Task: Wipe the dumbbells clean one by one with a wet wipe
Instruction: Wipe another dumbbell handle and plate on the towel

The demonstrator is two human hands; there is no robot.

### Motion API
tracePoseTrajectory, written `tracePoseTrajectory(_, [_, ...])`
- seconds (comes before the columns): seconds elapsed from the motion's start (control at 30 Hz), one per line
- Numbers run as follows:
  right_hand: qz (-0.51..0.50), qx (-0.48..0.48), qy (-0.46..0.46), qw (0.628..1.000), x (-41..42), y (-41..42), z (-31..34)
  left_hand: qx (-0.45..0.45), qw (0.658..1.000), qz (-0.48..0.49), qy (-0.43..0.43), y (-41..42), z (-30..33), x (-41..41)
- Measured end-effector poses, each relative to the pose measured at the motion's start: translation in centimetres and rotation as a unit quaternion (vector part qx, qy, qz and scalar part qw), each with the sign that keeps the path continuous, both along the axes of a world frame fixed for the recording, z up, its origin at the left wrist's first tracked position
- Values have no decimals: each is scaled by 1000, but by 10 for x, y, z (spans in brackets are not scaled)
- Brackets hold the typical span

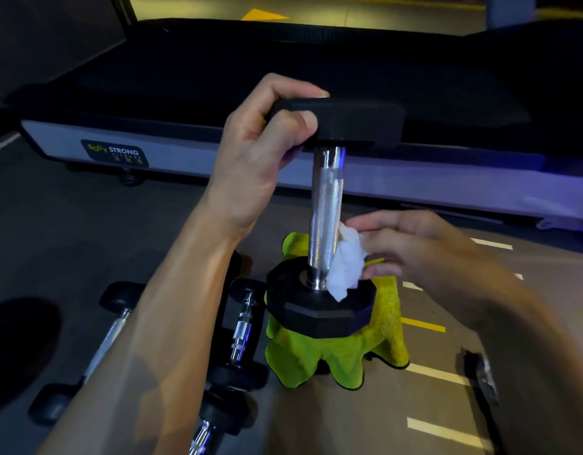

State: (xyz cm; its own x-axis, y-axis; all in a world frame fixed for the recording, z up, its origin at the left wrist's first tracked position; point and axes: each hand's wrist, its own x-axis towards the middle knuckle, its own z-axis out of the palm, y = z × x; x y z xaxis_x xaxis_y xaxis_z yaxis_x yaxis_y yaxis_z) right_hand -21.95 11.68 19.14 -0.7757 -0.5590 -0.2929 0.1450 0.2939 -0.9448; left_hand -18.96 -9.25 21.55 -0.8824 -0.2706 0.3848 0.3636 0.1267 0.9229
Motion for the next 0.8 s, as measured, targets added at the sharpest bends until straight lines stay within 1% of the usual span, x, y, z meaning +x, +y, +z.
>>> tracePoseTrajectory(0.07, [34,11,-9,999,0,11,2,1,1000,0,0,0,0,-1])
tracePoseTrajectory(0.13, [32,34,30,998,2,15,-3,-2,1000,0,-1,0,0,-2])
tracePoseTrajectory(0.23, [-31,48,117,991,2,15,-11,-4,1000,1,-1,1,0,-2])
tracePoseTrajectory(0.3, [-56,82,201,975,0,13,-15,-6,1000,-1,-1,2,1,-2])
tracePoseTrajectory(0.37, [-82,111,250,958,-2,13,-20,-4,1000,-2,0,2,1,-2])
tracePoseTrajectory(0.43, [-132,156,305,930,-4,13,-22,-3,1000,-3,0,2,2,-2])
tracePoseTrajectory(0.5, [-171,219,384,880,-8,13,-26,-8,1000,-7,-1,3,2,-2])
tracePoseTrajectory(0.53, [-175,247,422,854,-9,12,-26,-10,1000,-9,-2,4,2,-2])
tracePoseTrajectory(0.57, [-167,264,451,836,-10,11,-27,-10,1000,-11,-3,4,2,-2])
tracePoseTrajectory(0.6, [-149,269,466,829,-10,8,-27,-10,1000,-12,-3,4,2,-3])
tracePoseTrajectory(0.63, [-128,263,469,833,-9,6,-29,-10,1000,-12,-3,5,2,-3])
tracePoseTrajectory(0.7, [-92,228,455,856,-4,0,-30,-12,1000,-11,-5,6,2,-3])
tracePoseTrajectory(0.77, [-72,166,410,894,3,-1,-28,-17,1000,-10,-4,7,3,-4])
tracePoseTrajectory(0.8, [-72,133,370,917,6,0,-27,-19,1000,-9,-4,7,3,-3])
